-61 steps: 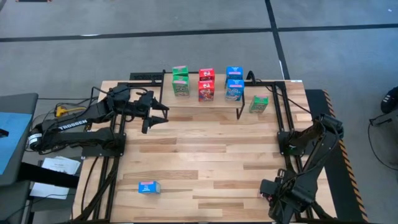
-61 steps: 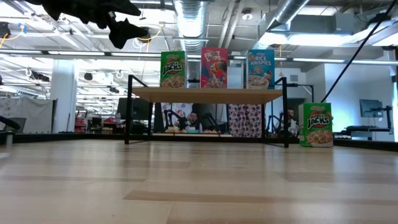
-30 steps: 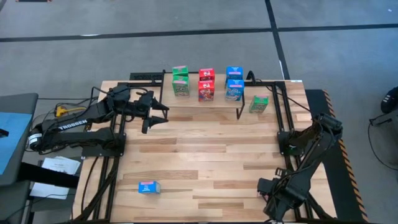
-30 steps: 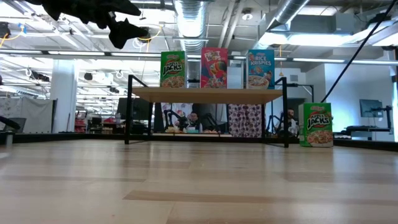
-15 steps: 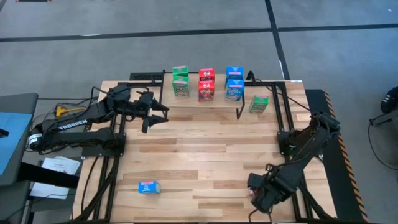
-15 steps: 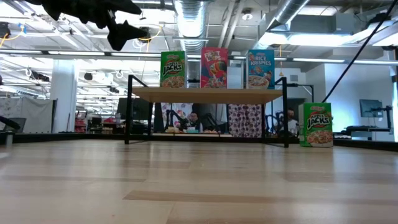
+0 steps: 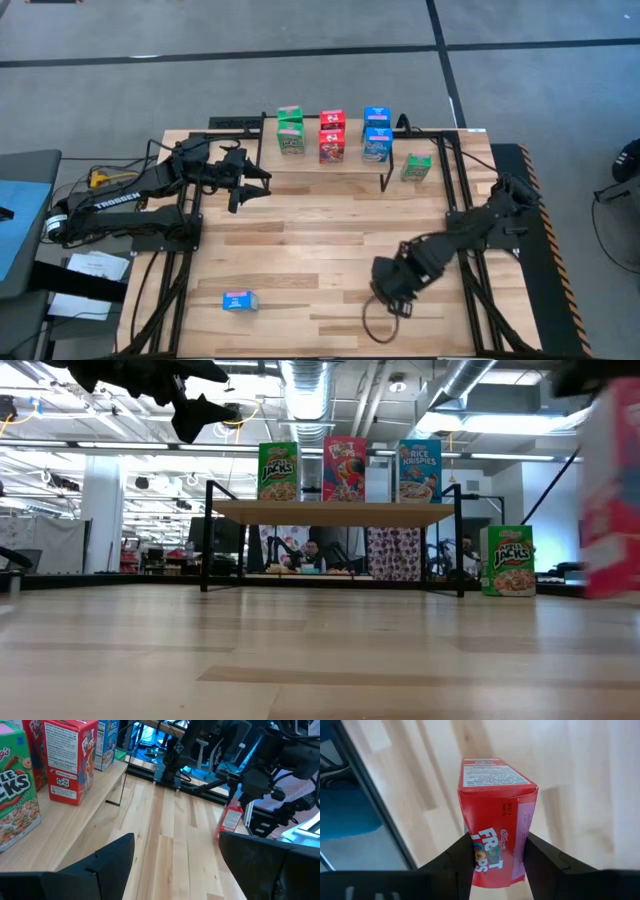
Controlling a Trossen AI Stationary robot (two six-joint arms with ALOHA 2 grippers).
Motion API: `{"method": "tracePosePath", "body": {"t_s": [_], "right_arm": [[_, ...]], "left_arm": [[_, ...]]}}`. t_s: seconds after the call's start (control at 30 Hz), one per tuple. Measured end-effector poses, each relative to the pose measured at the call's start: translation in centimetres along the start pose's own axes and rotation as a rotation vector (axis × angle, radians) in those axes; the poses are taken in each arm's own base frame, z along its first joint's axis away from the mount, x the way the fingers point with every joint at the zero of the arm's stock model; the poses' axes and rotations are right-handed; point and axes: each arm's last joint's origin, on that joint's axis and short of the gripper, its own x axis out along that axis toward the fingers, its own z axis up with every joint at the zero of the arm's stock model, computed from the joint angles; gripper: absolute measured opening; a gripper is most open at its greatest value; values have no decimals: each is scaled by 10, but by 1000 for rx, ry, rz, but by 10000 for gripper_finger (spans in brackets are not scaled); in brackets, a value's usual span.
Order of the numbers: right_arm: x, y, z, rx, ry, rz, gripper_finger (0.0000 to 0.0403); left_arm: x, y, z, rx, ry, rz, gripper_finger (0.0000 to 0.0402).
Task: Stack cereal on shelf
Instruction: Put the red cereal box on the shelf aligned with the other red cereal boxes
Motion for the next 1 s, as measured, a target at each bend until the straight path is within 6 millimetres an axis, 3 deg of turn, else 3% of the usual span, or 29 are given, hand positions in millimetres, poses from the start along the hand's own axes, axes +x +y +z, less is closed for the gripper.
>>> {"method": "tracePosePath", "body": {"t_s": [0.2, 0.53, 0.63, 0.77, 1.0], "right_arm": [[-8, -28, 33, -35, -36, 10, 167], [-64, -70, 86, -120, -237, 75, 168], [-80, -85, 97, -134, -294, 74, 168], [-95, -105, 108, -107, -352, 69, 168], [-105, -127, 117, -86, -387, 51, 168]], "left_arm": [[0, 0, 0, 16, 0, 0, 279], [0, 0, 0, 16, 1, 3, 279], [0, 1, 0, 47, -4, 28, 279], [0, 1, 0, 212, -3, 27, 279], [0, 1, 2, 350, -17, 26, 279]]}}
